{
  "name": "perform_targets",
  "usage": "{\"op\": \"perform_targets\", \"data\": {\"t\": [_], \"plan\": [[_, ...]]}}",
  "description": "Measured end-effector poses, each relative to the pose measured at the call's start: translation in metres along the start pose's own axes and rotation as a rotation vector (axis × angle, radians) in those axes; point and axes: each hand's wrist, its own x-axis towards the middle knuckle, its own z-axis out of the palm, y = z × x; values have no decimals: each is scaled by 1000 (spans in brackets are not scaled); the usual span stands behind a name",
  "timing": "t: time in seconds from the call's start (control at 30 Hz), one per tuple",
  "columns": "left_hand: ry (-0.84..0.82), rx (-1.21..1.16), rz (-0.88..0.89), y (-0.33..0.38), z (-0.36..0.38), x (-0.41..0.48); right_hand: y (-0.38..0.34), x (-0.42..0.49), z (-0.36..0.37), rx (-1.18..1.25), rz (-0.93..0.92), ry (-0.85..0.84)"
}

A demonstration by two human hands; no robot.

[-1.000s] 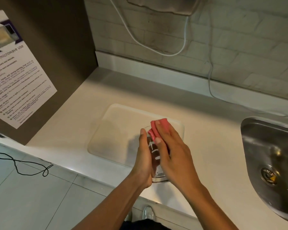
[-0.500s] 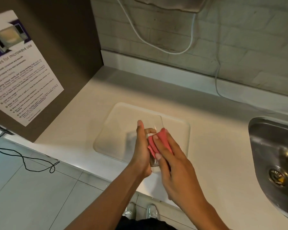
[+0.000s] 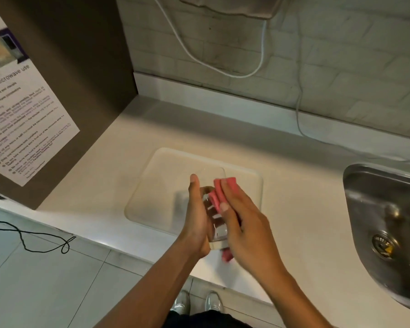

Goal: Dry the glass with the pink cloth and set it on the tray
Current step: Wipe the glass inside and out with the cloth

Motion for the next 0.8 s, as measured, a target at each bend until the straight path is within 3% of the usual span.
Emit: {"op": "perform_targets", "data": {"t": [0.07, 0.23, 0.33, 0.47, 0.57, 0.67, 0.8], "plan": [[-5, -1, -9, -9, 9, -4, -4, 19, -5, -1, 38, 53], [2, -26, 12, 11, 3, -1, -1, -9, 9, -176, -119, 17], [78, 47, 33, 16, 3, 2, 8, -19, 4, -48, -30, 0], [54, 84, 10, -2, 20, -8, 4, 20, -12, -12, -10, 96], [-5, 10, -8, -3, 19, -6, -1, 14, -8, -96, -97, 80], [97, 8, 51, 10, 7, 3, 9, -21, 5, -153, -147, 8], [131, 29, 2, 8, 12, 2, 10, -6, -4, 32, -17, 15]]}}
